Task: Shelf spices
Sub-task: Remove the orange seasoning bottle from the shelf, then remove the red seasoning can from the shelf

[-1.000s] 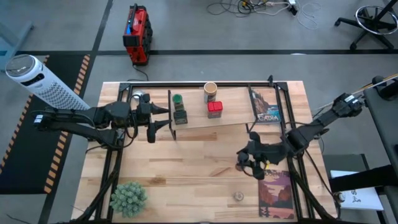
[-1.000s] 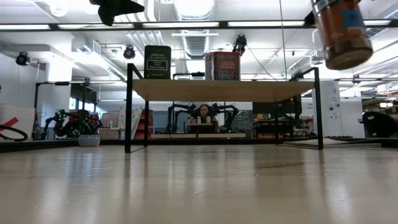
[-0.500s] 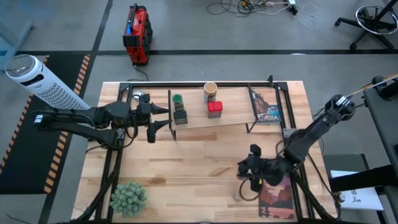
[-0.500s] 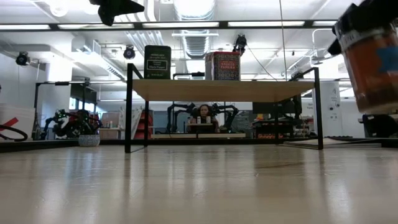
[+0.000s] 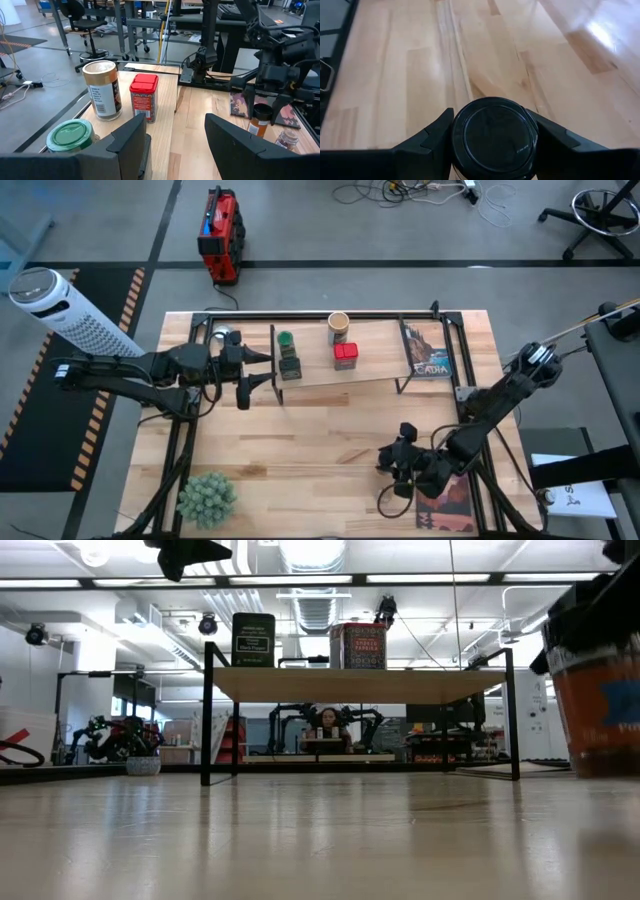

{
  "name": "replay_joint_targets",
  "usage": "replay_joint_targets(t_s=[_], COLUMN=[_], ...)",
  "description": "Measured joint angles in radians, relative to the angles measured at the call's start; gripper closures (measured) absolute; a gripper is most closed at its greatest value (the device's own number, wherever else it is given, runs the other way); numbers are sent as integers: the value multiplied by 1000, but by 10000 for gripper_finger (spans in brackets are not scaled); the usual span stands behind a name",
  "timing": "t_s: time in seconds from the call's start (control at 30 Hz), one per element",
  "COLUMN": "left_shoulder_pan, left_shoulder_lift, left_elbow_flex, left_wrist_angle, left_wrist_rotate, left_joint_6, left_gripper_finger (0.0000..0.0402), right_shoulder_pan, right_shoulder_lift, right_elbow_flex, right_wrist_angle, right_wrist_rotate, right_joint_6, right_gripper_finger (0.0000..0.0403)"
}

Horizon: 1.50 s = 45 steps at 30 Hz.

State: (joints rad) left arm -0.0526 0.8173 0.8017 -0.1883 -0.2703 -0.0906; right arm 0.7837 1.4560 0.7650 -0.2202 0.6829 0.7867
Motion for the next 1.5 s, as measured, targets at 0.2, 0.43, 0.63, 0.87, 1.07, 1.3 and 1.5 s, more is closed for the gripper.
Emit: replay_joint_targets(t_s=[0.2, 0.43, 0.63, 0.87, 1.07, 1.3, 1.5], left_shoulder_pan=[0, 0, 0, 0, 0, 0, 0], left_shoulder_lift=[0, 0, 0, 0, 0, 0, 0], left_elbow_flex=[0, 0, 0, 0, 0, 0, 0], left_wrist_angle=[0, 0, 0, 0, 0, 5, 10], left_wrist_rotate=[0, 0, 0, 0, 0, 0, 0], left_joint_6=[3, 3, 3, 3, 3, 3, 3], left_gripper_finger=[209, 209, 209, 209, 209, 209, 209], right_shoulder_pan=[0, 0, 0, 0, 0, -20, -78], right_shoulder_lift=[47, 66, 64, 38, -32, -182, -314], right_elbow_flex=[-7, -14, -17, -17, -17, -16, -16], right_wrist_angle=[-9, -5, -43, -54, -55, -64, -81], right_wrist_rotate=[3, 44, 23, 24, 25, 29, 52], right_joint_6=[53, 106, 140, 137, 99, -21, -154], right_gripper_finger=[217, 198, 157, 130, 135, 140, 133])
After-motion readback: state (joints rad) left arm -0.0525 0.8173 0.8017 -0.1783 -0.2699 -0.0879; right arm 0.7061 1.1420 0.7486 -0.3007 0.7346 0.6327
